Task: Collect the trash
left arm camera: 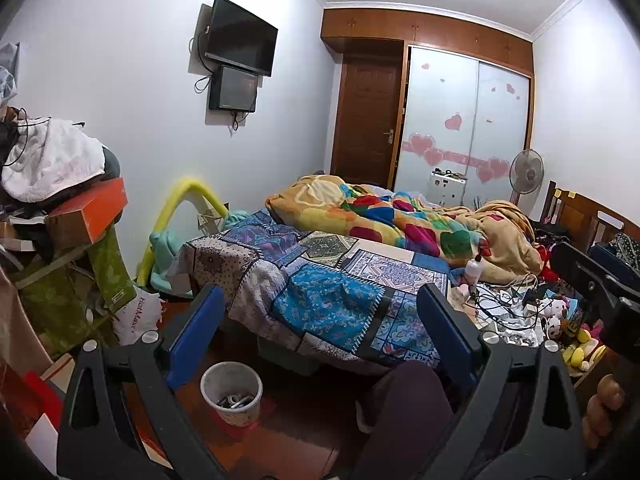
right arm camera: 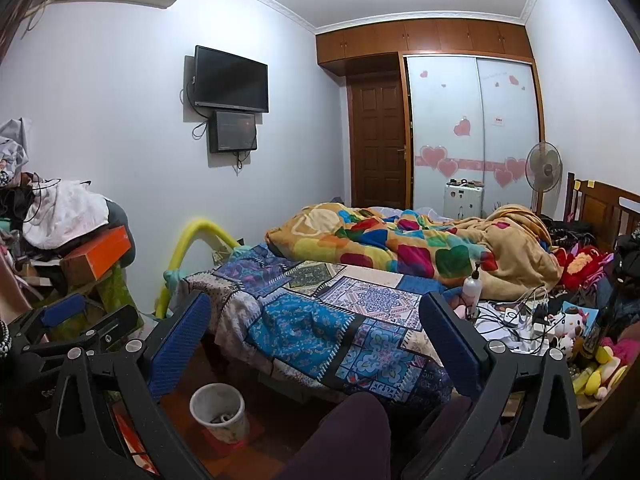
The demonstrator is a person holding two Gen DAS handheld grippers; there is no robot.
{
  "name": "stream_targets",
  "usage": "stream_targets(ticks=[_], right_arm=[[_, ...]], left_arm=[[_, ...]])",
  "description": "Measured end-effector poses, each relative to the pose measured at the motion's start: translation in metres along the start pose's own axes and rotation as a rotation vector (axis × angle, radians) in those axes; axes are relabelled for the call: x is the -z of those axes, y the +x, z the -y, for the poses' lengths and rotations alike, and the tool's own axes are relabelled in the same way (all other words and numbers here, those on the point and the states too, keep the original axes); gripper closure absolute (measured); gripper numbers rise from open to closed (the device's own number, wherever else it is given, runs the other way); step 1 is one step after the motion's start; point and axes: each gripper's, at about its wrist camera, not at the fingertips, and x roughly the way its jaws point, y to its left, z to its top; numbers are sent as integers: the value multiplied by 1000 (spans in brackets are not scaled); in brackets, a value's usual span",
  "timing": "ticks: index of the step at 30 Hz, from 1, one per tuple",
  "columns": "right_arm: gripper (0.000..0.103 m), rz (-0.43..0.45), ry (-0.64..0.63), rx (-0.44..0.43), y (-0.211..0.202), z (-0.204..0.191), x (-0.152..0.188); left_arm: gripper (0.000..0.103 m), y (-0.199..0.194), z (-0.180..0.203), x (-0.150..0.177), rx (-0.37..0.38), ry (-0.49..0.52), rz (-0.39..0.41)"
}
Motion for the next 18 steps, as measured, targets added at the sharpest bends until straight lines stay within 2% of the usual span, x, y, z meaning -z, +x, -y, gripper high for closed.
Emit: stream_targets(ticks=[9,18], right_arm=[[0,-1,-1,-4,1,1,0],[0,-9,-1,-16,4,4,2]], left_arm=[[6,-5,6,-3,4,-6,25],[6,-2,7,-2,5,1,12]])
